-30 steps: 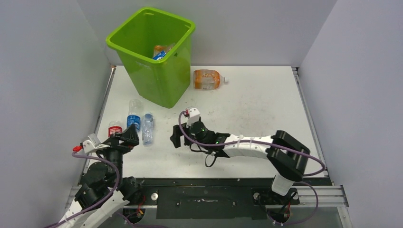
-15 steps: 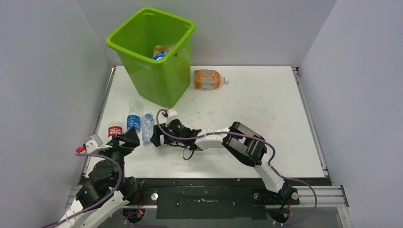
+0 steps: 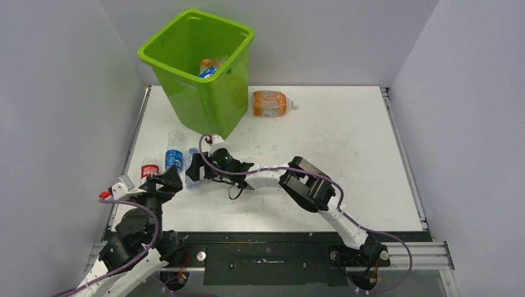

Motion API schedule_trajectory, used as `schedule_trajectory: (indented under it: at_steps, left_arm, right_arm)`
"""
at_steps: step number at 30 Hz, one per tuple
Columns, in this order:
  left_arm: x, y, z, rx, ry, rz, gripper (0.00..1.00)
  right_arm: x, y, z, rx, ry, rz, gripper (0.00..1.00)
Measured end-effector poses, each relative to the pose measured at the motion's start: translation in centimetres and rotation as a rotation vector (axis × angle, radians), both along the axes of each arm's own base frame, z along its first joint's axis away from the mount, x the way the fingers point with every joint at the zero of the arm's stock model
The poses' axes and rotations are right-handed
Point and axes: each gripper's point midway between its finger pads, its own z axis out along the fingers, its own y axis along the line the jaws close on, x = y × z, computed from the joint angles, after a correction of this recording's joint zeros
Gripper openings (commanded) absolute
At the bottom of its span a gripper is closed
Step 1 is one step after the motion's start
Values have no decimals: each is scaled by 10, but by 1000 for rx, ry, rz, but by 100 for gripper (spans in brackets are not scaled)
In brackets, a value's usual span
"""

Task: Put the plastic bottles in the bin
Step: Pick up the plastic bottle at the center of the board.

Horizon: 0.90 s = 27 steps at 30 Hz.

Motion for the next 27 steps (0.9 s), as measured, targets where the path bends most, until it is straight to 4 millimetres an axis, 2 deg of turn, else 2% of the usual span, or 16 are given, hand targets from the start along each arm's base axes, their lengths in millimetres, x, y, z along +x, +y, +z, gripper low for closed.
schedule_trajectory:
  at_steps: [3, 6, 14, 18, 21, 23, 27]
  left_arm:
    - [0, 0, 0, 0, 0, 0, 96]
    - [0, 0, 0, 0, 0, 0, 96]
    - [0, 0, 0, 0, 0, -1, 96]
    - [0, 0, 0, 0, 0, -2, 96]
    - [0, 0, 0, 0, 0, -3, 96]
    - [0, -1, 0, 0, 0, -6, 96]
    - [0, -3, 0, 1, 0, -16, 96]
  right_arm:
    - [2, 5, 0, 2, 6, -1, 98]
    - [2, 9, 1, 2, 9, -1, 87]
    - [-1, 10, -7, -6, 41, -3, 41]
    - [-5, 13, -5, 22, 47, 0, 25]
    - [-10, 4, -5, 40, 51, -3, 12]
    - [-17, -10, -6, 33, 56, -6, 6]
    - [-35, -52, -5, -11, 65, -9, 5]
